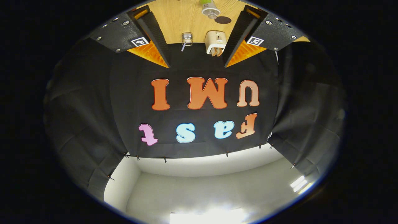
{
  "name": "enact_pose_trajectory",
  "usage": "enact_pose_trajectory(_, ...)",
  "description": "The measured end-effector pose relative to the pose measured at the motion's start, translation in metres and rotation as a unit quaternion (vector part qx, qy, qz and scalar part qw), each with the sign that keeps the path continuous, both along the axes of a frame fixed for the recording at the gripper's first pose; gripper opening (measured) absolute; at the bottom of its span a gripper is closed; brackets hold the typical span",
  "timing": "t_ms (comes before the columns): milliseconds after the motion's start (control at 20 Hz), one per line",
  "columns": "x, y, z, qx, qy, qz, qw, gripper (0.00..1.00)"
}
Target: Take the bottle from table, then pour the juice into the cup, finally place the bottle on the coaster
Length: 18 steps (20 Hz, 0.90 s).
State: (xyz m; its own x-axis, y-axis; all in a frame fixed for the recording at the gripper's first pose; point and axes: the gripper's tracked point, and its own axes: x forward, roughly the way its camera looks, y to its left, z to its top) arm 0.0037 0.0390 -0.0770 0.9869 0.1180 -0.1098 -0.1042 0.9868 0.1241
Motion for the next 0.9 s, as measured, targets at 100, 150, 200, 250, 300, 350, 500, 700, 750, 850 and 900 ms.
enact_pose_trajectory(100, -0.003, 0.006, -0.018, -0.003, 0.011, 0.002, 1.0, 0.98)
enact_pose_trajectory(150, -0.005, 0.01, -0.027, -0.005, 0.017, 0.006, 1.0, 0.98)
enact_pose_trajectory(200, -0.007, 0.016, -0.038, -0.007, 0.023, 0.011, 1.0, 0.98)
enact_pose_trajectory(250, -0.01, 0.022, -0.049, -0.009, 0.028, 0.016, 0.999, 0.98)
enact_pose_trajectory(300, -0.013, 0.027, -0.06, -0.011, 0.033, 0.02, 0.999, 0.98)
enact_pose_trajectory(350, -0.016, 0.033, -0.072, -0.013, 0.04, 0.025, 0.999, 0.98)
enact_pose_trajectory(500, -0.027, 0.049, -0.106, -0.017, 0.054, 0.041, 0.998, 0.98)
enact_pose_trajectory(700, -0.038, 0.065, -0.149, -0.017, 0.073, 0.052, 0.996, 0.98)
enact_pose_trajectory(750, -0.039, 0.07, -0.159, -0.017, 0.079, 0.055, 0.995, 0.98)
enact_pose_trajectory(850, -0.043, 0.075, -0.181, -0.014, 0.092, 0.057, 0.994, 0.98)
enact_pose_trajectory(900, -0.043, 0.075, -0.192, -0.011, 0.103, 0.054, 0.993, 0.98)
